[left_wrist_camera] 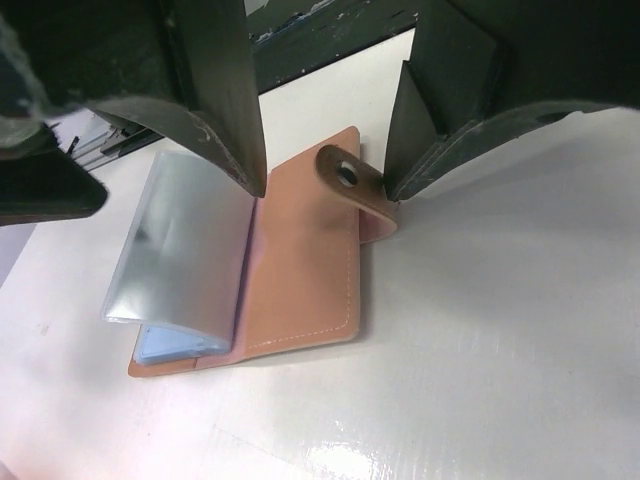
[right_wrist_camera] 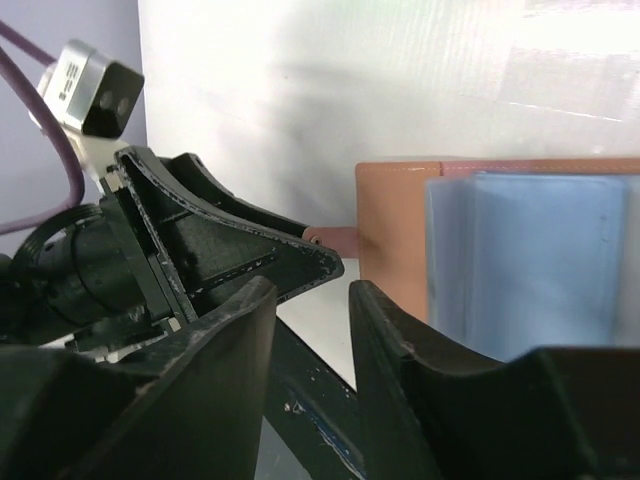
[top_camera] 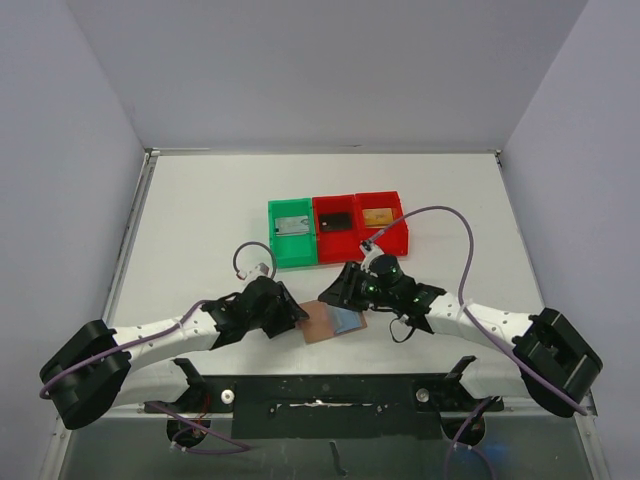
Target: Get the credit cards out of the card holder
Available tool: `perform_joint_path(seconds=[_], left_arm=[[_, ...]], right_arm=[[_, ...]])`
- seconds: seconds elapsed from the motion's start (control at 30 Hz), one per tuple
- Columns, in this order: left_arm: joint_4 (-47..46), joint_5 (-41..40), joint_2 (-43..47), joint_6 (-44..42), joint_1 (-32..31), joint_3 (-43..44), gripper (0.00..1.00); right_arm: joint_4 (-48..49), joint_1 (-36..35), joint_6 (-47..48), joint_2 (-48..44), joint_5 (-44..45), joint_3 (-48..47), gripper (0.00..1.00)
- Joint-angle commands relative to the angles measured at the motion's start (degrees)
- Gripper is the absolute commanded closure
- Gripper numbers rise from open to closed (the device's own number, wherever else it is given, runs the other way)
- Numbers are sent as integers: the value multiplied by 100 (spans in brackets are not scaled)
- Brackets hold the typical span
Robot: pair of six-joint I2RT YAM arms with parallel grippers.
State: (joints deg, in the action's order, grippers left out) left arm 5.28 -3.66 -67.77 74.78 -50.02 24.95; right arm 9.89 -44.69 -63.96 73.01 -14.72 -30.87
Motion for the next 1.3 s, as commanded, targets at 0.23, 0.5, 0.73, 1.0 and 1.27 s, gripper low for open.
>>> perform_joint_path(seconds=[0.23,0.5,0.73,1.0,1.27], left_arm=[[-265,-94,44,-4,73,49,59],[-125,-126,168,-46,76,73,62],[19,-102,377,-69,75,105,55],[621,-215,993,-34,86,120,33],[357,-86,655,-17,121,3,25]], right_arm=[[-1355,247,-94,-538,1209,170,76],[-1305,250,-66,-171,1141,166,78],[-809,155,217,347,493,-36,79],[-804,-301,602,1416,141,-869,80],[-844,-408,509,1987,133,-946,80]])
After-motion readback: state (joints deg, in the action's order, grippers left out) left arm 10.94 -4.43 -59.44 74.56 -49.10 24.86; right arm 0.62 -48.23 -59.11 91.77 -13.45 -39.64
